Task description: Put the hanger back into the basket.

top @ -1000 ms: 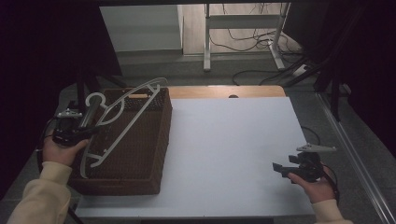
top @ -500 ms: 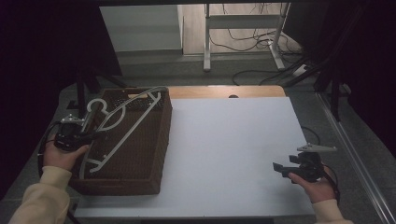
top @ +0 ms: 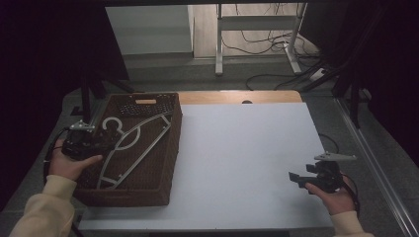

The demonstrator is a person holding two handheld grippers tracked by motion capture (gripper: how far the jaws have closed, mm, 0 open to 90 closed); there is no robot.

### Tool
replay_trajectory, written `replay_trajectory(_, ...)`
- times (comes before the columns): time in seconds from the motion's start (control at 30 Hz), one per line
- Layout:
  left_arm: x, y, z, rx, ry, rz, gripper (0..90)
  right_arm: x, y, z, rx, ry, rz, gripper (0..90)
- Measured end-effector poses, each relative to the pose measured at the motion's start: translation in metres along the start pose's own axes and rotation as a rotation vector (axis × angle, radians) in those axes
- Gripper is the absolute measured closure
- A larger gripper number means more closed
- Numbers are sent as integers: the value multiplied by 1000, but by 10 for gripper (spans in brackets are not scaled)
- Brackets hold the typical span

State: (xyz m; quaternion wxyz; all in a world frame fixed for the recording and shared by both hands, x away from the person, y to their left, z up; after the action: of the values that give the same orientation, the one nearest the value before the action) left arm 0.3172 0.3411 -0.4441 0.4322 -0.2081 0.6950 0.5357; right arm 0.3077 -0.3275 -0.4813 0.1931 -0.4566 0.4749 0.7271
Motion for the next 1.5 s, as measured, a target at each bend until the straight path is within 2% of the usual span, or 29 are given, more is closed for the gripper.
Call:
replay_trajectory(0.23, -10, 9, -19, 82, 11, -87, 274, 0, 0, 0, -2, 1, 1, 203)
replay_trajectory(0.4, -17, 14, -41, 129, -2, -137, 267, 0, -1, 2, -10, 5, 1, 202)
replay_trajectory(0.47, -19, 15, -52, 157, 2, -139, 253, 0, -1, 3, -15, 6, 0, 201)
replay_trajectory(0.53, -19, 14, -64, 206, 6, -119, 223, 0, -2, 3, -19, 10, -1, 201)
replay_trajectory(0.77, -14, 9, -107, 268, -12, -126, 214, -2, -3, 8, -45, 19, -9, 199)
replay_trajectory(0.97, -2, 1, -135, 306, -23, -124, 213, -3, -5, 18, -100, 60, -27, 192)
replay_trajectory(1.13, 6, -2, -141, 307, -24, -117, 210, -4, -6, 23, -145, 75, -46, 187)
replay_trajectory(1.5, 13, 3, -139, 301, -15, -125, 209, -6, -6, 23, -143, 70, -69, 178)
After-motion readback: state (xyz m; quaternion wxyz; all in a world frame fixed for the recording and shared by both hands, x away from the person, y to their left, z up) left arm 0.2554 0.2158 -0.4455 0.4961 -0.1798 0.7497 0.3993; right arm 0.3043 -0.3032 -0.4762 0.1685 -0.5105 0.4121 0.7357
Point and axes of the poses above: each handheld gripper's, and its own axes: y roughly backward along the jaws, x roughly out of its underside, z roughly to its left, the point moved 2 cm from there along -y, roughly forward along the jaws, and after that the axes turned 15 degrees about -z, right-handed, at the moved point
